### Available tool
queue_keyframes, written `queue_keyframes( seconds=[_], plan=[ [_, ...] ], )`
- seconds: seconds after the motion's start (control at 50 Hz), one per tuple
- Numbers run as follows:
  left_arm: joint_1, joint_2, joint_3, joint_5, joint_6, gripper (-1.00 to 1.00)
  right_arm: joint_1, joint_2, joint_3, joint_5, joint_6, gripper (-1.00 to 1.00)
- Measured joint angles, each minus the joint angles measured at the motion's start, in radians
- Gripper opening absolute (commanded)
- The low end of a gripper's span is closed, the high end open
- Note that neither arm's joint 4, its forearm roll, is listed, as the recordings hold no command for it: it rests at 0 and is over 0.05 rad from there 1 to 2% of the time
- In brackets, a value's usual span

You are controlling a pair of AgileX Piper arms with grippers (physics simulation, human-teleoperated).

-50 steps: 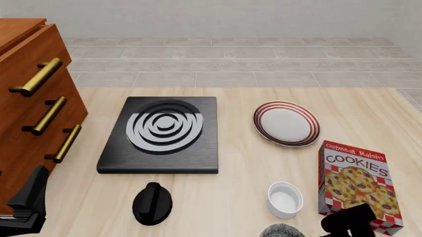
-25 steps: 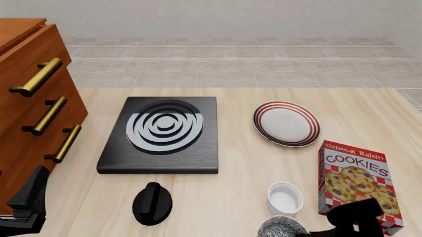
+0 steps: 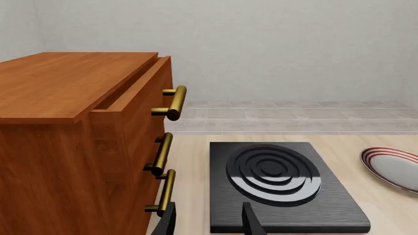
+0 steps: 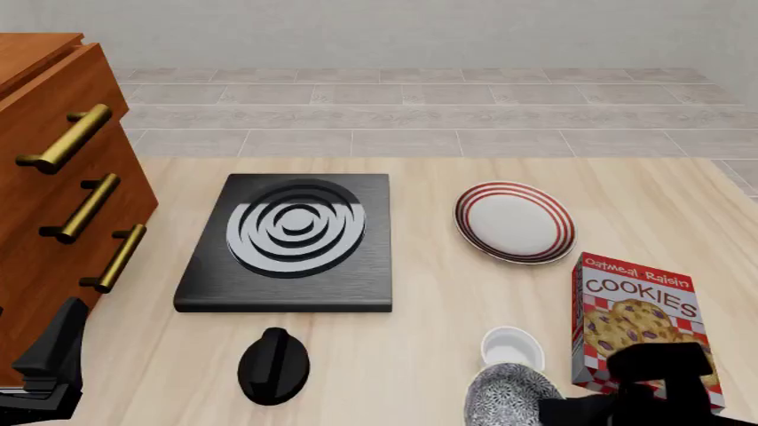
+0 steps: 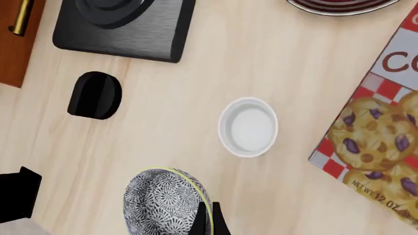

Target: Pick the akita bowl next to the ramekin and place it on the plate.

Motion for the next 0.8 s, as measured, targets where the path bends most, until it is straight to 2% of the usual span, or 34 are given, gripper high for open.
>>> queue_keyframes(
  seconds=[0.22, 0.8],
  plan=[
    [0.000, 0.000, 0.000, 0.000, 0.000, 1.00, -0.035, 0.019, -0.031, 0.017, 0.007, -1.00],
    [0.000, 0.000, 0.000, 0.000, 0.000, 1.00, -0.184, 0.101, -0.135, 0.059, -0.037, -1.00]
  ],
)
